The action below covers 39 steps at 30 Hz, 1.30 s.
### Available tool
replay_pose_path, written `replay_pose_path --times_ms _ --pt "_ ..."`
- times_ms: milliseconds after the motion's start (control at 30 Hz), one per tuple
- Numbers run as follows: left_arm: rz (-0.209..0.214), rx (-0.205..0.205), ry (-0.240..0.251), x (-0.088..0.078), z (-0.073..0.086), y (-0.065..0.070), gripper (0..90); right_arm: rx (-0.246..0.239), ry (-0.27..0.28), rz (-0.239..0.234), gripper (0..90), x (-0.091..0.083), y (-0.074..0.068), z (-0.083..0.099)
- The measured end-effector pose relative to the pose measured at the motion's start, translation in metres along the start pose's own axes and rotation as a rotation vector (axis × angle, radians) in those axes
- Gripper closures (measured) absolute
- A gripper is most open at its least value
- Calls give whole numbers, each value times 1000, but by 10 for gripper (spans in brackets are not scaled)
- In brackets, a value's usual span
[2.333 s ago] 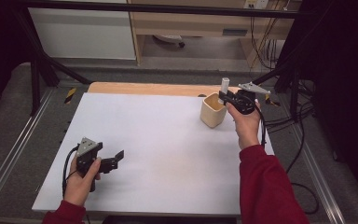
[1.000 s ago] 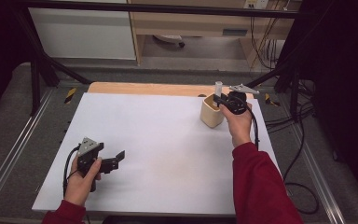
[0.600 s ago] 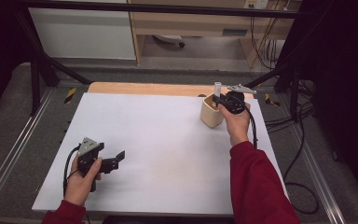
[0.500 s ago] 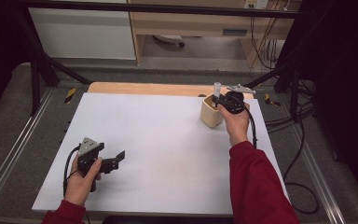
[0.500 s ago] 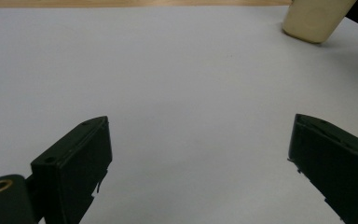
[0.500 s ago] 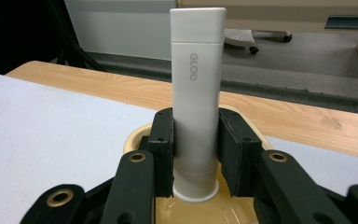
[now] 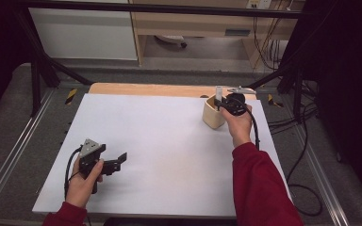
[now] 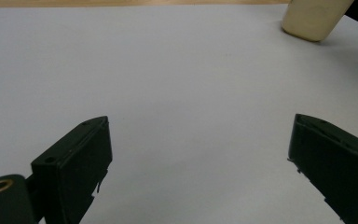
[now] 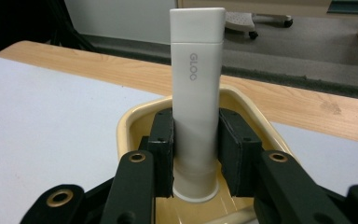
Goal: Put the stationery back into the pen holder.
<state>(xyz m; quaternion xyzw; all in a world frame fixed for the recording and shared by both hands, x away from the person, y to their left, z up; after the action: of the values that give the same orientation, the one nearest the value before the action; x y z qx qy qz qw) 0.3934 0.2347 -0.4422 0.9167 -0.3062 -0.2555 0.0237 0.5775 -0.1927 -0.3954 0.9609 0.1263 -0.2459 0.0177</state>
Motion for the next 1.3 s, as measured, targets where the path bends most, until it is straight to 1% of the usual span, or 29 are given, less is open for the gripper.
replay_pose_path --times_ms 100,133,200,267,367,433,533,800,933,1067,1133,1200,1300 --pt "0 0 0 0 0 0 59 15 -18 -22 663 0 -2 1" --pt "0 1 1 0 0 0 59 10 -8 -21 633 -2 -2 0" --pt "-1 0 2 0 0 0 59 27 13 -19 536 -6 -2 -4" --pt "-3 0 1 0 0 0 59 39 45 -17 489 -12 -1 -10" --pt "-4 2 1 0 0 0 59 46 75 -26 420 -22 -1 -19" --pt "-6 5 1 0 0 0 59 42 95 -36 387 -27 -2 -24" --pt "-5 4 -1 0 0 1 59 40 110 -42 358 -32 -4 -29" --pt "-8 6 1 0 0 0 59 44 123 -53 271 -38 -5 -34" --pt "-9 6 2 -1 0 0 58 47 126 -51 185 -40 -4 -35" --pt "-9 5 2 0 0 0 56 51 135 -14 51 -42 -3 -36" --pt "-8 6 0 0 0 0 56 53 143 7 30 -44 -1 -37" --pt "-9 5 2 -1 0 0 56 54 155 14 22 -47 0 -39" --pt "-9 3 2 -1 0 0 56 52 173 4 16 -53 0 -40"
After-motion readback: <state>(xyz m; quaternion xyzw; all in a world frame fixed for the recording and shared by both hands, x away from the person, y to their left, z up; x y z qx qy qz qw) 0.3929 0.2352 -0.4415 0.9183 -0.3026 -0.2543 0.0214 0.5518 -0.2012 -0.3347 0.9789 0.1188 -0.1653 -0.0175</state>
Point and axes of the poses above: each handheld gripper's, and its own axes: x roughly forward along the jaws, z roughly out of its underside, y roughly to its right, the point moved 4 cm from there along x, roughly forward along the jaws, and after that the axes turned 8 degrees about z, right-handed, at the moved point
